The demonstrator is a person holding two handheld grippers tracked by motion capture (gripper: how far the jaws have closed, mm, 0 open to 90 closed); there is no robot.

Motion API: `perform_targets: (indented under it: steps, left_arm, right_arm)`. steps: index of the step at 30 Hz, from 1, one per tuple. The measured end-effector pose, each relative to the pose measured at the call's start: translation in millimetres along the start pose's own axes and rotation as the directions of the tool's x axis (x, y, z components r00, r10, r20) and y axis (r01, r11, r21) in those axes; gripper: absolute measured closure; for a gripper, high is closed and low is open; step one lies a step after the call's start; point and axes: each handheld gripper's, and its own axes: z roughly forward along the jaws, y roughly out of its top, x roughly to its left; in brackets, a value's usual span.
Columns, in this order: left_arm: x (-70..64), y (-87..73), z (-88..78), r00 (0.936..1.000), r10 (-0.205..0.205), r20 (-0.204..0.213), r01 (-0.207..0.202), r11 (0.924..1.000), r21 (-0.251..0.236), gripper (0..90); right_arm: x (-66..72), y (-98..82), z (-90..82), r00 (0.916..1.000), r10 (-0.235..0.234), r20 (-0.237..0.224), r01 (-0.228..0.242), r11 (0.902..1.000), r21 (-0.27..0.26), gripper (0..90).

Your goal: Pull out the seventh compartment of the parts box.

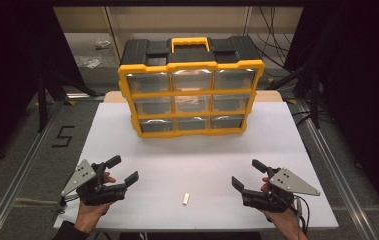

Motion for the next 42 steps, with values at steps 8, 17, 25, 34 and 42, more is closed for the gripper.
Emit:
perform_targets:
  steps: [8, 17, 25, 34, 42]
  left_arm:
    - [0.0, 0.1, 0.2, 1.0000, 0.002, 0.000, -0.002, 1.0000, 0.001, 14.7]
    - [-13.1, 5.5, 5.1, 0.9939, 0.110, 0.000, -0.110, 0.9938, 0.013, 14.9]
    - [-27.4, 17.3, 19.1, 0.9860, 0.166, -0.005, -0.166, 0.9848, 0.051, 15.6]
    - [-29.6, 39.9, 53.6, 0.9310, 0.364, -0.026, -0.356, 0.9210, 0.159, 15.4]
    - [-28.5, 55.3, 71.5, 0.9273, 0.374, -0.019, -0.367, 0.9174, 0.155, 15.4]
  right_arm:
    - [0.2, 0.0, 0.0, 1.0000, 0.001, -0.005, -0.001, 1.0000, 0.001, 15.6]
    - [0.6, -0.4, 1.5, 1.0000, -0.001, -0.008, 0.001, 1.0000, 0.002, 15.5]
    - [0.7, -1.8, 3.6, 1.0000, -0.001, -0.007, 0.001, 0.9999, 0.013, 15.6]
    - [-0.4, -1.9, 3.7, 1.0000, 0.004, -0.006, -0.004, 0.9999, 0.012, 15.6]
    - [-1.1, -2.1, 2.6, 0.9999, 0.009, -0.008, -0.009, 0.9999, 0.010, 15.6]
